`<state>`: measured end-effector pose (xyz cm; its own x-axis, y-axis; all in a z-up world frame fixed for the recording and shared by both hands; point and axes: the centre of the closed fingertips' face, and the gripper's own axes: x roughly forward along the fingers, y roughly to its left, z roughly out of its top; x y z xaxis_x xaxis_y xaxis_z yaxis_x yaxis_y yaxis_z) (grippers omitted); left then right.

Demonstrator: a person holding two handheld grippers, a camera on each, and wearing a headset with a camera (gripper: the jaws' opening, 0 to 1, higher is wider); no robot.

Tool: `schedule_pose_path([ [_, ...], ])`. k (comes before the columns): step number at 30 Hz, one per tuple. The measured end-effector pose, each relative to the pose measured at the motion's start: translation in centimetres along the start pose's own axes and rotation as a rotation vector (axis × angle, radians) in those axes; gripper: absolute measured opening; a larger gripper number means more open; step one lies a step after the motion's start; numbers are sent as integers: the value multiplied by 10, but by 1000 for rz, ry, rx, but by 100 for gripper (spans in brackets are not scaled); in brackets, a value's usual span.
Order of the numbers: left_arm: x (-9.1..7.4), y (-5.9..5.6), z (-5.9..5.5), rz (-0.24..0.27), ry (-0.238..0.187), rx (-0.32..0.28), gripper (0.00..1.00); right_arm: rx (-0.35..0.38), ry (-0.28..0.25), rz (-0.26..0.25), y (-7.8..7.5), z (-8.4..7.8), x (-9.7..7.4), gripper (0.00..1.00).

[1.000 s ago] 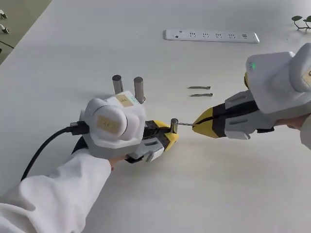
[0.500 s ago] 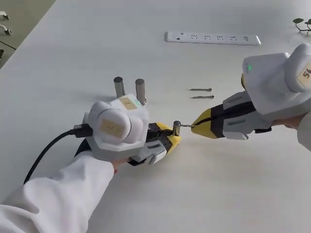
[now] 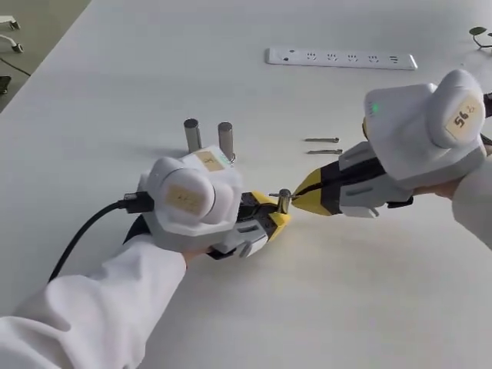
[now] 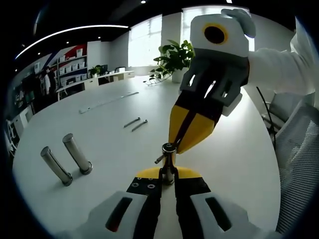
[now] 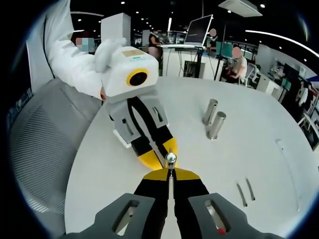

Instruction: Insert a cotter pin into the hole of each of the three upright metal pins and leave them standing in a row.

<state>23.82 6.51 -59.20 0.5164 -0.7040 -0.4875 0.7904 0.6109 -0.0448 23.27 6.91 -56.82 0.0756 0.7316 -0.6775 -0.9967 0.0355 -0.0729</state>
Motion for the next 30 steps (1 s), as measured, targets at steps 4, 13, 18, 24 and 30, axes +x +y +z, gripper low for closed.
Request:
schedule_pose_path([
  [4,0,0,0,1,0,-3,7,6,10,0,-1,-2,-1,0],
  [13,0,0,0,-2,-1,-9,7,18,29,-21,1,-8,-8,5],
  [18,0,0,0,-1,-2,-13,7,36,19,-34,0,-7,-14,1],
  [24,0,0,0,0,-1,-13,7,46,3,-23,3,-2,-14,0],
  [30,0,0,-1,1,-2,-20,7,57,-1,-25,2,1,-10,0],
])
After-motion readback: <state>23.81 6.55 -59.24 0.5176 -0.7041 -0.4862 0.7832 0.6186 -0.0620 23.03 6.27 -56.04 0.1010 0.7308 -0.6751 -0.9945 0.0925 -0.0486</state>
